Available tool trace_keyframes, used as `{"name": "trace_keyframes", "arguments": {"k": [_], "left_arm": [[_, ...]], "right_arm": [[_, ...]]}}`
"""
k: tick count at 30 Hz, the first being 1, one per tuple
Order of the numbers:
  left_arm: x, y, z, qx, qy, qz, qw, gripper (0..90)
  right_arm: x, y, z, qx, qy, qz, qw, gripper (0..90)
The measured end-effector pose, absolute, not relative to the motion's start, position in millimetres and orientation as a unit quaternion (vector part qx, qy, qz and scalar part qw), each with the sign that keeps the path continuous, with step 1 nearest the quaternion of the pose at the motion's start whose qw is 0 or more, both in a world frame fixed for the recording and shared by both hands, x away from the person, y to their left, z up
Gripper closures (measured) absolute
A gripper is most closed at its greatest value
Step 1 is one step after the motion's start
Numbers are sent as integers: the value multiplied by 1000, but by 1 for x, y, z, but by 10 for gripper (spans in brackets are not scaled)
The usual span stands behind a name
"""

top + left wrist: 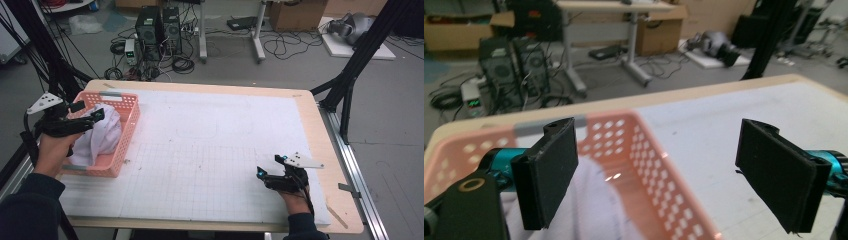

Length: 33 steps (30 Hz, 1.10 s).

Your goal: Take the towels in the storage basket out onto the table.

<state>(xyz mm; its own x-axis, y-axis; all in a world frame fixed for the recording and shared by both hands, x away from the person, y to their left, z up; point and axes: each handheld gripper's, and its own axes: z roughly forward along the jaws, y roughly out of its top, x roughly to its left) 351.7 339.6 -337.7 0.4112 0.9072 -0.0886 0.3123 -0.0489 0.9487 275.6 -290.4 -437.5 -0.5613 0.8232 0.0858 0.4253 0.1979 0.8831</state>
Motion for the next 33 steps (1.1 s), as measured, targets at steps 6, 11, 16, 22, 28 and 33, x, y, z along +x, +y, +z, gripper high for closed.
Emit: {"name": "trace_keyframes", "arguments": {"k": [6, 11, 16, 22, 28, 33], "left_arm": [[367, 344, -353, 686, 480, 288, 465, 176], [380, 343, -365, 702, 502, 283, 419, 179], [393, 341, -382, 726, 534, 266, 342, 181], [405, 336, -407, 754, 557, 221, 268, 132], [412, 325, -417, 767, 556, 227, 228, 55], [414, 325, -421, 772, 551, 242, 205, 80]], "right_arm": [[276, -290, -437, 418, 745, 475, 210, 149], [276, -290, -438, 419, 747, 472, 209, 149], [276, -291, -439, 419, 748, 470, 208, 149], [275, -292, -439, 418, 749, 469, 209, 150], [274, -292, -439, 418, 751, 468, 207, 150], [275, -291, -440, 416, 753, 466, 205, 150]]}}
